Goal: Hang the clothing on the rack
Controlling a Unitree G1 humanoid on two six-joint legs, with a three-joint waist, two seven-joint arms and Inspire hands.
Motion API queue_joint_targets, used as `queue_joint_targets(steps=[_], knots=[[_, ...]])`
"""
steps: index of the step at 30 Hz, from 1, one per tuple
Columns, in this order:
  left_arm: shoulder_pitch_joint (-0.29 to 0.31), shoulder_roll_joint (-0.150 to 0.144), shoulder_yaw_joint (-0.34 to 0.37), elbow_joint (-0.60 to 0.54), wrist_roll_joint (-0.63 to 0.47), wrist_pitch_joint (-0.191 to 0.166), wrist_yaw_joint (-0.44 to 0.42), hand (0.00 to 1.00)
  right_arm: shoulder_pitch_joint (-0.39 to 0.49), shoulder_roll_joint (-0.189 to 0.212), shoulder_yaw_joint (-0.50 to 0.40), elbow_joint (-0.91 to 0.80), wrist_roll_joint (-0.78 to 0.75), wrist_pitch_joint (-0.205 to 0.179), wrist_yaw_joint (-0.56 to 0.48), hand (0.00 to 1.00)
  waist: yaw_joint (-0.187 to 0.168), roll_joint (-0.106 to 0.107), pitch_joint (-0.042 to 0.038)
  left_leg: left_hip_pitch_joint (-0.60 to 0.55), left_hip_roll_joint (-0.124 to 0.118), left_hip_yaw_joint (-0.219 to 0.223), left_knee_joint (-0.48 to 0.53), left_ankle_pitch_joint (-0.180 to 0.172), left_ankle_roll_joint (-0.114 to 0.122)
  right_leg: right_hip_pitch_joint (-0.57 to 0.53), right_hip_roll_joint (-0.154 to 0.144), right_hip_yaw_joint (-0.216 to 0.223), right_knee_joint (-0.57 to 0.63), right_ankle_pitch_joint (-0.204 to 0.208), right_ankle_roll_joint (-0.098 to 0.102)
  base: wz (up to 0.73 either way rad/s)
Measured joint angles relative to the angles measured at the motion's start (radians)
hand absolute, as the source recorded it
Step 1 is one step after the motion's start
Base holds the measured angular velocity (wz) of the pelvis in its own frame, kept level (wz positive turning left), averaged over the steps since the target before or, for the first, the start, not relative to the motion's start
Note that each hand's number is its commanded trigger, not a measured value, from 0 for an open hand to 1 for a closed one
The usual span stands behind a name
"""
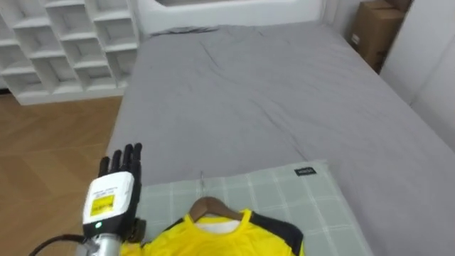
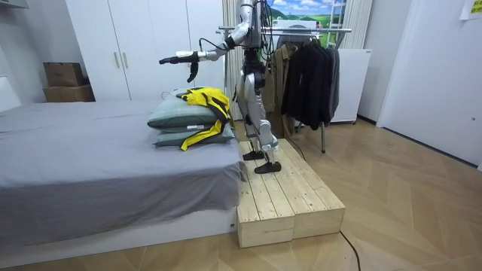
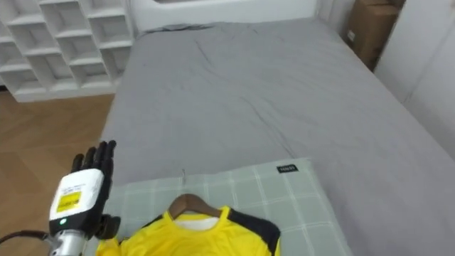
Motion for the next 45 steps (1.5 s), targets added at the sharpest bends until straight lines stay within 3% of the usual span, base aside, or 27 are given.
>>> queue_joint_targets(steps=[1,2,4,6,10,14,21,28,33,37,45], knots=[[-0.027,0.003,0.000,0.001,-0.002,-0.004,0.001,0.00,0.015,-0.003,-0.004,0.005,-0.009,0.003,-0.006,0.00,0.000,-0.006,0.0048,-0.030,-0.002,0.039,-0.015,0.013,0.002,0.002,-0.001,0.044,-0.001,0.000,0.000,0.47],[-0.059,0.011,0.000,0.013,-0.001,-0.010,0.006,0.00,0.026,-0.003,-0.008,0.008,-0.033,0.013,-0.005,0.00,0.002,-0.014,0.0085,-0.068,-0.001,0.083,-0.017,0.037,0.029,0.002,-0.004,0.079,0.000,-0.001,0.001,0.32],[-0.090,0.026,0.001,0.052,-0.002,-0.015,0.023,0.00,0.023,-0.009,-0.010,0.028,-0.049,0.020,-0.003,0.00,0.006,-0.014,0.0057,-0.066,-0.004,0.108,-0.003,0.055,0.027,-0.011,-0.007,0.084,0.009,0.000,0.005,0.05],[-0.107,0.042,0.007,0.083,-0.022,-0.014,0.027,0.00,0.003,-0.010,-0.007,0.044,-0.061,0.020,-0.003,0.00,0.010,-0.013,0.0064,-0.070,-0.012,0.106,-0.003,0.056,0.028,-0.014,-0.012,0.071,-0.001,0.000,0.006,-0.12],[-0.129,0.043,0.008,0.145,-0.134,-0.015,0.013,0.00,-0.021,-0.012,0.003,0.046,-0.059,0.021,-0.003,0.00,0.009,-0.006,0.0085,-0.078,-0.022,0.109,-0.002,0.054,0.030,-0.020,-0.016,0.066,0.002,-0.002,0.008,0.00],[-0.151,0.043,0.010,0.180,-0.273,-0.017,-0.077,0.00,-0.034,-0.013,0.003,0.047,-0.062,0.023,-0.003,0.00,0.008,-0.007,0.0090,-0.114,-0.023,0.118,0.014,0.055,0.032,-0.052,-0.017,0.067,0.005,-0.004,0.012,-0.04],[-0.159,0.021,-0.004,0.193,-0.308,-0.018,-0.178,0.00,-0.059,-0.014,0.020,0.076,-0.059,0.052,-0.004,0.00,0.002,-0.009,0.0104,-0.134,-0.019,0.122,0.033,0.056,0.032,-0.066,-0.014,0.065,0.007,-0.008,0.008,-0.02],[-0.184,0.008,-0.015,0.289,-0.335,-0.007,-0.279,0.00,-0.073,-0.007,0.023,0.074,-0.060,0.063,-0.017,0.00,0.003,-0.013,0.0106,-0.150,-0.021,0.121,0.042,0.056,0.032,-0.072,-0.018,0.049,0.005,-0.009,0.009,0.05],[-0.184,-0.003,-0.028,0.330,-0.337,0.003,-0.321,0.00,-0.096,-0.003,0.037,0.074,-0.055,0.060,-0.026,0.00,0.002,-0.014,0.0104,-0.164,-0.020,0.119,0.043,0.055,0.032,-0.080,-0.019,0.033,0.005,-0.010,0.009,0.09],[-0.184,-0.032,-0.037,0.358,-0.368,0.002,-0.350,0.00,-0.114,-0.001,0.045,0.075,-0.056,0.046,-0.026,0.00,0.005,-0.017,0.0120,-0.163,-0.019,0.117,0.041,0.055,0.032,-0.080,-0.019,0.024,0.007,-0.010,0.009,0.04],[-0.184,-0.043,-0.037,0.370,-0.375,0.002,-0.406,0.00,-0.111,0.000,0.045,0.075,-0.056,0.043,-0.024,0.00,0.004,-0.023,0.0159,-0.168,-0.021,0.123,0.052,0.055,0.032,-0.082,-0.021,0.028,0.006,-0.011,0.008,-0.01]])
